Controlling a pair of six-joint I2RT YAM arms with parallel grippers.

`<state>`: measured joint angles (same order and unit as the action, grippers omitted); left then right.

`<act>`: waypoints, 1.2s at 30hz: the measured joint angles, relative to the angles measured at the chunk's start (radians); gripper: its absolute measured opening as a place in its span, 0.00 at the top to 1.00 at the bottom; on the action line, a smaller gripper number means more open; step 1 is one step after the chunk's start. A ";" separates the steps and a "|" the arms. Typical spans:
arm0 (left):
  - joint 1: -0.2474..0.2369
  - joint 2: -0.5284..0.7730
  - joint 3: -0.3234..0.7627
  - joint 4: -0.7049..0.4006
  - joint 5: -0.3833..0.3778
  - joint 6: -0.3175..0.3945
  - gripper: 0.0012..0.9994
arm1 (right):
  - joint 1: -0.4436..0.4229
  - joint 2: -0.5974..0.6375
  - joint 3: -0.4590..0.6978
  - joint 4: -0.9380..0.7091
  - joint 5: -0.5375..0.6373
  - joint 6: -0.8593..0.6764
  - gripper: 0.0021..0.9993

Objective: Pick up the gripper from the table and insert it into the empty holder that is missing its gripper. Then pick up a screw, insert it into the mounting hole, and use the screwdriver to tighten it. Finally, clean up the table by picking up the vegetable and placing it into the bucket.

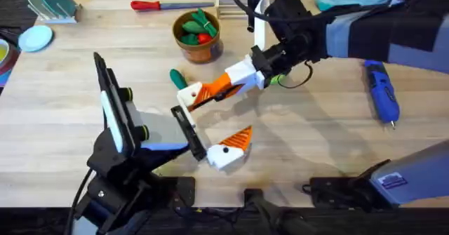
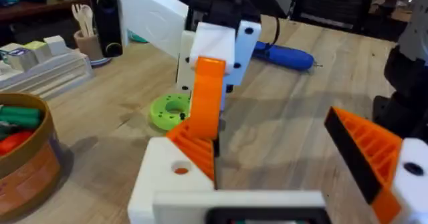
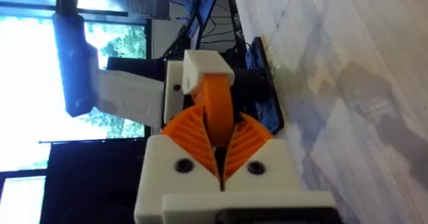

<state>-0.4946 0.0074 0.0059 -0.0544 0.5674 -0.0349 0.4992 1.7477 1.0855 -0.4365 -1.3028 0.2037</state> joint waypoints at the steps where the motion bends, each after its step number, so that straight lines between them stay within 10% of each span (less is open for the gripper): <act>1: 0.000 0.000 0.000 0.000 -0.001 0.000 0.01 | 0.001 0.000 0.000 0.001 0.000 0.005 0.99; 8: 0.000 0.000 0.000 0.000 -0.006 0.000 0.01 | 0.000 0.000 0.000 0.001 0.001 0.019 0.97; 23: -0.020 0.000 0.000 0.002 0.032 0.008 0.01 | 0.003 0.000 0.000 -0.013 0.032 0.018 0.50; 36: -0.025 0.000 0.000 0.002 0.042 0.012 0.01 | -0.060 0.000 0.000 -0.012 0.022 -0.011 0.28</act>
<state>-0.5194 0.0074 0.0059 -0.0528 0.6098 -0.0224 0.4389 1.7477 1.0855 -0.4484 -1.2807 0.1930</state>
